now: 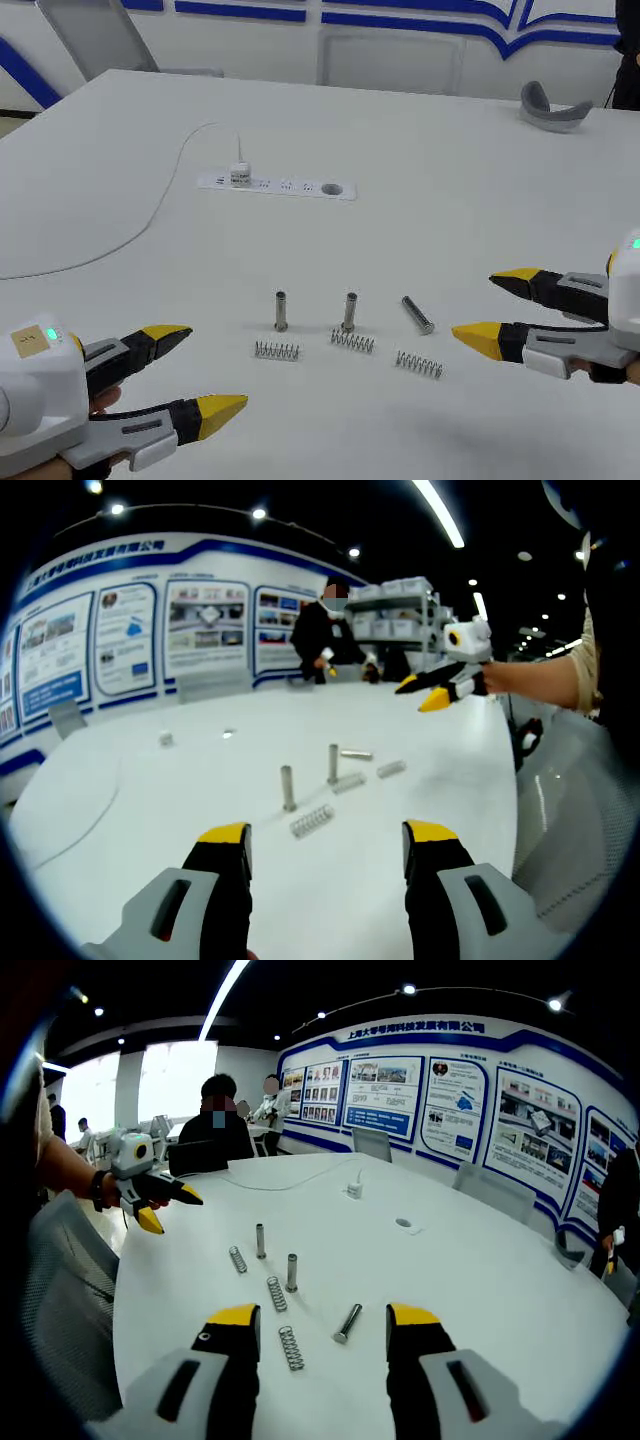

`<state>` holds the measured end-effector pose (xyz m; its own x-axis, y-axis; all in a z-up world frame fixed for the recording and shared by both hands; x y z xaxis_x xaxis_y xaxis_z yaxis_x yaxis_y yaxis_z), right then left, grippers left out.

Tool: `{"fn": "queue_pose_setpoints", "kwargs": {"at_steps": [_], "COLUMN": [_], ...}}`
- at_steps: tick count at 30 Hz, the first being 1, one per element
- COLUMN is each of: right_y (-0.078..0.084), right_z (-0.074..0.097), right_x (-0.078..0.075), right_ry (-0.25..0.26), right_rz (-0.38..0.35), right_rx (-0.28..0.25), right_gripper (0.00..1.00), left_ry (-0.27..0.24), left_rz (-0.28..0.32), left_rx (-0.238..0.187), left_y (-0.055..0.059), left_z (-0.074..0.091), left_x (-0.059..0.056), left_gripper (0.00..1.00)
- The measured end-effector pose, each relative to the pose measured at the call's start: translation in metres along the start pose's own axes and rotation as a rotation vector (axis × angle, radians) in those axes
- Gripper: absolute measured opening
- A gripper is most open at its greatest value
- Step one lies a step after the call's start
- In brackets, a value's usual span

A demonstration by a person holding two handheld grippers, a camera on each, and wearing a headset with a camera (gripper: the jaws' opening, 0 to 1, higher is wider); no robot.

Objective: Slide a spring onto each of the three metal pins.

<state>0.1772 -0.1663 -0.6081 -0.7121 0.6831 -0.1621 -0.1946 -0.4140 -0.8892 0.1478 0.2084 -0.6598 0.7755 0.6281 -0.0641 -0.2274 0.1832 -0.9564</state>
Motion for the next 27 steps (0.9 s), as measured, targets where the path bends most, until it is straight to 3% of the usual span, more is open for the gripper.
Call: {"fn": "queue_pose_setpoints", "kwargs": {"at_steps": [14, 27], "right_y": [0.006, 0.008], "right_z": [-0.030, -0.063], "right_x": [-0.015, -0.028], "right_ry": [-0.006, 0.033], "right_rz": [-0.042, -0.115], "right_rx": [0.050, 0.101], "right_gripper": [0.50, 0.46], "left_ry": [-0.003, -0.003], "left_rz": [-0.006, -0.002], "left_rx": [0.006, 0.015], "left_y": [-0.001, 0.001], "left_z": [0.000, 0.000], "left_x": [-0.001, -0.001], "left_gripper": [0.62, 0.62]}}
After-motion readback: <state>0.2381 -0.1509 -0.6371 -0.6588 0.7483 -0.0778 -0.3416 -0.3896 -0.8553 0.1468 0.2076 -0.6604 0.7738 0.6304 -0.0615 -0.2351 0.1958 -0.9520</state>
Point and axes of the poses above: the centre of the closed fingertips' face, and the gripper's own axes: z roughly backward along the fingers, x roughly to its left, y roughly out of its underside, the point moved 10 cm from there along z, roughly backward along the fingers, and after that the axes turned 2 degrees about z, right-handed, at the moved point
